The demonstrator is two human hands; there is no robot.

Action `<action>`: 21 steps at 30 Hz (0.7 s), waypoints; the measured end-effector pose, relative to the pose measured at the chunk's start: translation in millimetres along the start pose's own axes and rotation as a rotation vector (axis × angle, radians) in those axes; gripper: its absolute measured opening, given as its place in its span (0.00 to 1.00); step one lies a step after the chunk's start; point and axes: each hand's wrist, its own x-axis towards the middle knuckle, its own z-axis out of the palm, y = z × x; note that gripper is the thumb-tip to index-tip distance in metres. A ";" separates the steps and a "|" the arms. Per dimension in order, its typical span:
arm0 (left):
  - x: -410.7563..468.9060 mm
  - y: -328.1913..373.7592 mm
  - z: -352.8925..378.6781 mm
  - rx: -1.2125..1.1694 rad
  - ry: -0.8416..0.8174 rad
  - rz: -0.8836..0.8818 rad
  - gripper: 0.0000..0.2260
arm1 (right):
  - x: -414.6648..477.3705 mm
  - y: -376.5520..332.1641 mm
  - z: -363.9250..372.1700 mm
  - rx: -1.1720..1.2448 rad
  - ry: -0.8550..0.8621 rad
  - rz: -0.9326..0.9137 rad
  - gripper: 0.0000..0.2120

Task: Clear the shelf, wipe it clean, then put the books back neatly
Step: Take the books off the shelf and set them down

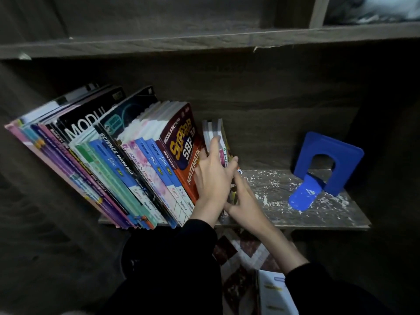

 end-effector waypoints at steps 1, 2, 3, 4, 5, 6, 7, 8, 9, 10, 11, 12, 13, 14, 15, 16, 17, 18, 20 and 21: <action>-1.1 -1.8 1.5 0.011 0.016 0.028 0.28 | -0.5 1.4 -0.3 -0.006 -0.006 -0.007 0.43; -1.3 -4.1 2.7 0.014 0.036 0.050 0.29 | -1.1 1.9 -0.8 -0.014 -0.018 -0.012 0.43; -0.9 -5.9 3.1 0.008 0.050 0.061 0.28 | -1.3 2.8 -1.0 -0.019 -0.030 -0.018 0.43; 0.7 -7.7 3.4 -0.003 0.058 0.064 0.26 | -1.4 3.2 -1.1 -0.020 -0.040 -0.022 0.43; 2.3 -9.0 3.1 -0.025 0.065 0.064 0.24 | -1.1 4.3 -0.1 -0.017 -0.052 -0.026 0.43; 3.5 -10.4 2.9 -0.061 0.072 0.068 0.22 | -1.5 4.8 0.7 -0.024 -0.069 -0.029 0.43; 3.0 -11.5 2.6 -0.103 0.078 0.081 0.21 | -1.9 6.1 2.7 -0.045 -0.080 -0.036 0.44; 1.0 -12.6 2.3 -0.147 0.087 0.098 0.20 | -2.6 8.1 5.5 -0.079 -0.082 -0.049 0.44; -2.3 -13.1 1.1 -0.195 0.091 0.106 0.19 | -3.8 9.9 7.8 -0.112 -0.075 -0.066 0.43; -5.8 -14.0 -0.2 -0.239 0.097 0.107 0.18 | -5.5 10.9 9.3 -0.147 -0.056 -0.080 0.41; -9.7 -13.3 -3.6 -0.281 0.108 0.093 0.18 | -7.1 11.5 9.7 -0.187 -0.027 -0.096 0.37; -12.8 -11.8 -7.3 -0.323 0.122 0.073 0.17 | -9.6 9.7 7.8 -0.223 0.000 -0.111 0.33; -16.7 -7.9 -13.6 -0.365 0.135 0.057 0.17 | -12.8 6.2 4.0 -0.247 0.018 -0.132 0.31; -20.0 -4.1 -20.6 -0.403 0.151 0.055 0.17 | -16.3 0.7 -1.7 -0.255 0.034 -0.160 0.30; -23.5 0.4 -30.4 -0.440 0.158 0.056 0.16 | -18.2 -5.5 -9.7 -0.252 0.043 -0.183 0.29; -25.6 4.3 -41.7 -0.485 0.157 0.055 0.16 | -18.8 -14.7 -20.2 -0.236 0.054 -0.195 0.28; -26.6 6.3 -53.9 -0.524 0.138 0.042 0.15 | -17.6 -23.5 -31.5 -0.208 0.066 -0.192 0.27; -26.5 6.9 -65.2 -0.565 0.110 0.016 0.15 | -14.1 -28.2 -42.4 -0.180 0.071 -0.173 0.27; -26.2 4.2 -85.5 -0.708 0.038 -0.058 0.16 | -10.1 -41.5 -65.0 -0.095 0.070 -0.077 0.29; -26.7 1.3 -92.5 -0.803 0.001 -0.100 0.16 | -10.3 -45.2 -76.2 -0.011 0.045 -0.022 0.32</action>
